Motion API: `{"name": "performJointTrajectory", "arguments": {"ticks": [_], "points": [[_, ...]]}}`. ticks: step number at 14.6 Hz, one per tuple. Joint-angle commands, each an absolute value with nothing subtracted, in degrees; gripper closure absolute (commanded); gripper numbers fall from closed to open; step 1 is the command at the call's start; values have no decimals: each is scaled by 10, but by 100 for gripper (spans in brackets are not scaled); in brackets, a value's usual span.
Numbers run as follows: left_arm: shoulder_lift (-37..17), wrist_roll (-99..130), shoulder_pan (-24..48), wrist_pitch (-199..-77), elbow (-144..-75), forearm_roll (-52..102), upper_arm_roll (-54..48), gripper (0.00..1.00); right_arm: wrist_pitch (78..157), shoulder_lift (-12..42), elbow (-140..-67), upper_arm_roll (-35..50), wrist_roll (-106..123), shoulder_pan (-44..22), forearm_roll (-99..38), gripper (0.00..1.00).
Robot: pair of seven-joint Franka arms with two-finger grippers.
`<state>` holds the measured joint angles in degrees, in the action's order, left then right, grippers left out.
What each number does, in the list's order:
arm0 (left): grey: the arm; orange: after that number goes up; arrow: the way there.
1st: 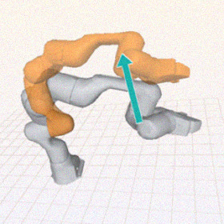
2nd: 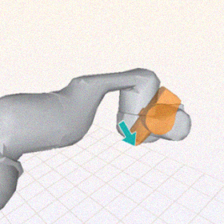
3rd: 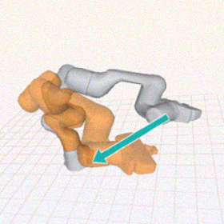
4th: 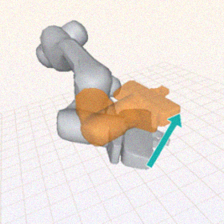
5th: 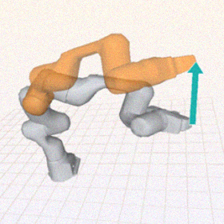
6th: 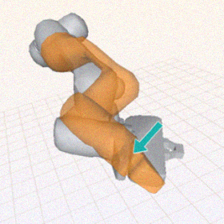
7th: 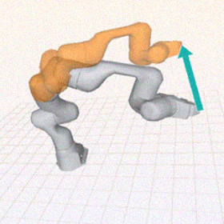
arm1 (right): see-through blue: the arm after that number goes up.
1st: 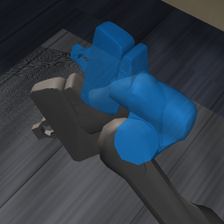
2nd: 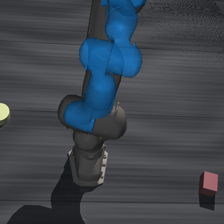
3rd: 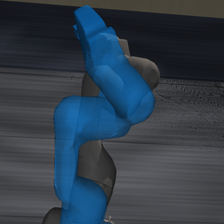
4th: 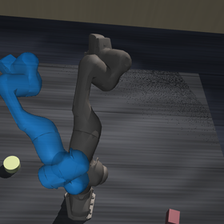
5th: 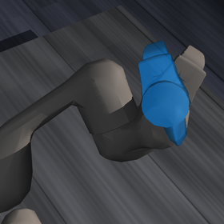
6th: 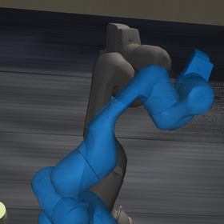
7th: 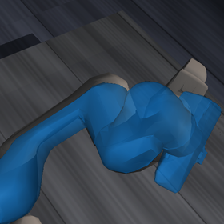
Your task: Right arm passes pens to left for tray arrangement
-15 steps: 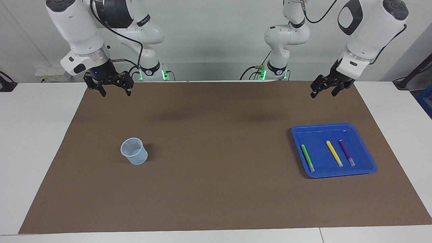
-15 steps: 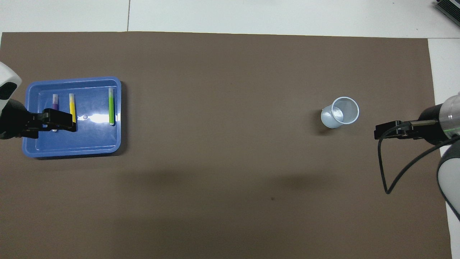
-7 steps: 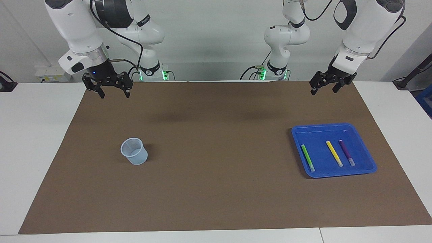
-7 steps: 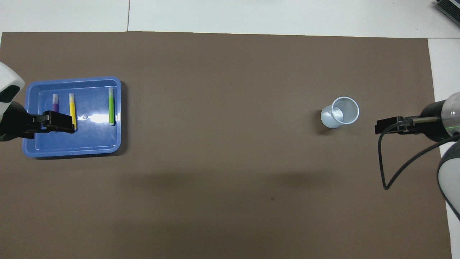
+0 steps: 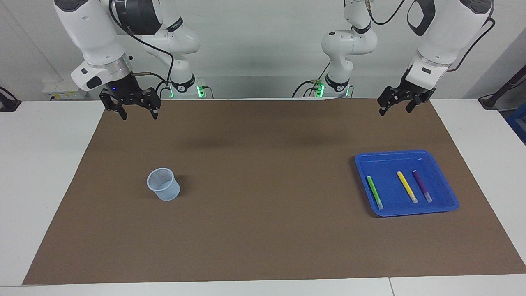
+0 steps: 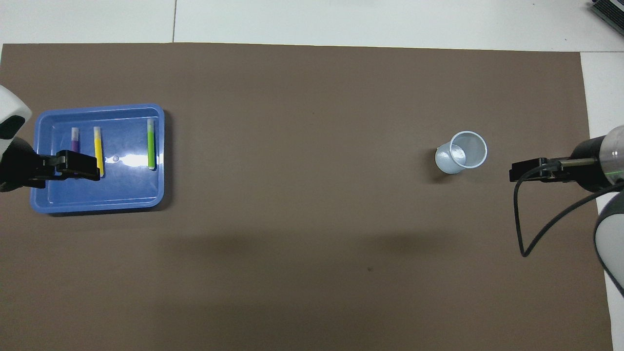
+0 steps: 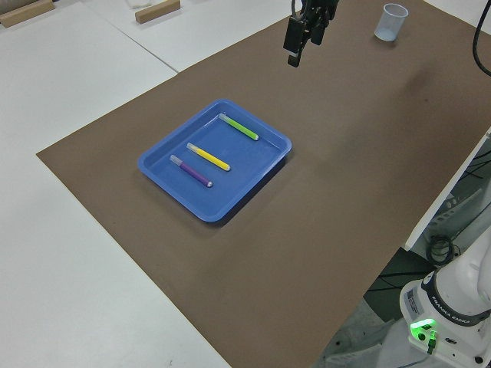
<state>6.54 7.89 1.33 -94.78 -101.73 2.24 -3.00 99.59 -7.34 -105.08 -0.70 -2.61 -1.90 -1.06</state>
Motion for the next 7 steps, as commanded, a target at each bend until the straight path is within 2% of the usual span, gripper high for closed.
{"name": "performJointTrajectory", "arguments": {"ticks": [1,7], "points": [[72,86,25,-947,-1018,7,-27,0,1000,-86,-1066,-4,-22,-13,0,0],[77,85,24,-947,-1023,7,-28,0,1001,-86,-1065,-4,-20,-13,0,0]]}}
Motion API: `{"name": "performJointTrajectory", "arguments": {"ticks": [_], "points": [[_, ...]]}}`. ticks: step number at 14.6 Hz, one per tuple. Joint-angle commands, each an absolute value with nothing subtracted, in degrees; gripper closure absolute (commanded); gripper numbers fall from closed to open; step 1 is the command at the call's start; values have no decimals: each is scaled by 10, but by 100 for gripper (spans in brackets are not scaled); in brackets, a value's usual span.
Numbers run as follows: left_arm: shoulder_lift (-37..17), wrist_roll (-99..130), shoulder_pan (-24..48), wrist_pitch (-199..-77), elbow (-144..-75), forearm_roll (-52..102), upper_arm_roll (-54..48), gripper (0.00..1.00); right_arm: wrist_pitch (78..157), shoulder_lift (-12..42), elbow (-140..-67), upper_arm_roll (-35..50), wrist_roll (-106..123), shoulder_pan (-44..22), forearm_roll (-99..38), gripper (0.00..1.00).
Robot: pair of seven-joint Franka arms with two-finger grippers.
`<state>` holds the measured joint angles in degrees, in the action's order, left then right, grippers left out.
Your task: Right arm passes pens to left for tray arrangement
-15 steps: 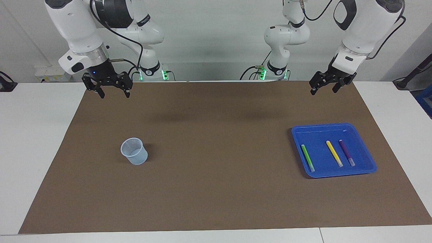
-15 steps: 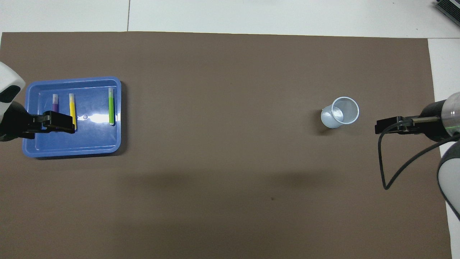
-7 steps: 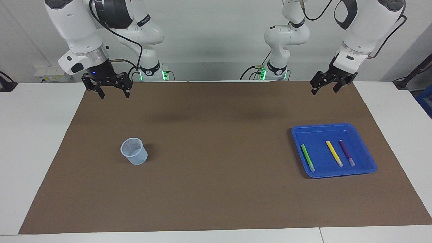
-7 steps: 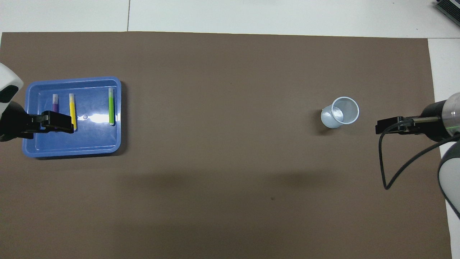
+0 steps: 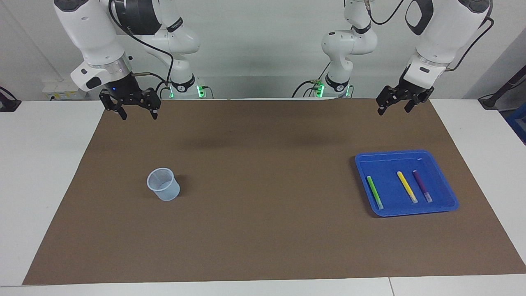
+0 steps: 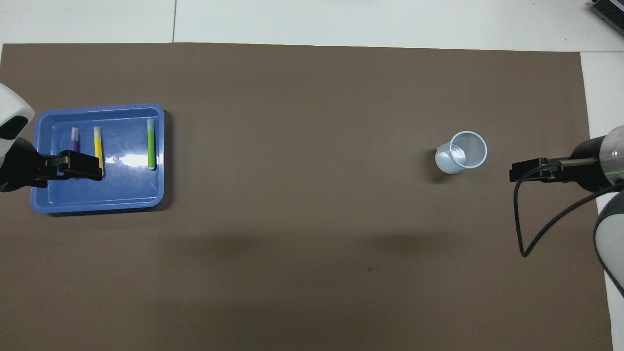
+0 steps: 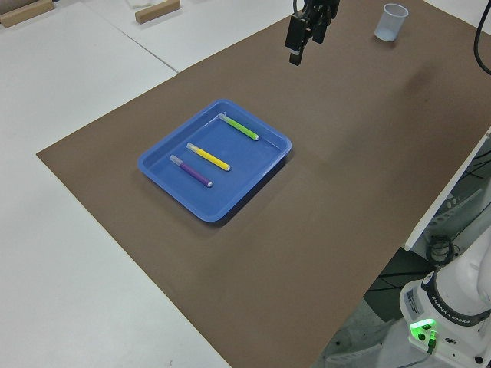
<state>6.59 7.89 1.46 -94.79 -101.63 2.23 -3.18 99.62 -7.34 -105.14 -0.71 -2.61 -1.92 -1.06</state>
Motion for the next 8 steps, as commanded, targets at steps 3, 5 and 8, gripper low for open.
{"name": "performJointTrajectory", "arguments": {"ticks": [3,5,8], "points": [[76,84,25,-949,-1021,7,-27,0,996,-86,-1065,-5,-19,-11,0,0],[76,82,24,-952,-1020,7,-27,0,998,-86,-1065,-5,-20,-13,0,0],[76,83,24,-952,-1020,7,-27,0,995,-87,-1066,-5,-18,-14,0,0]]}}
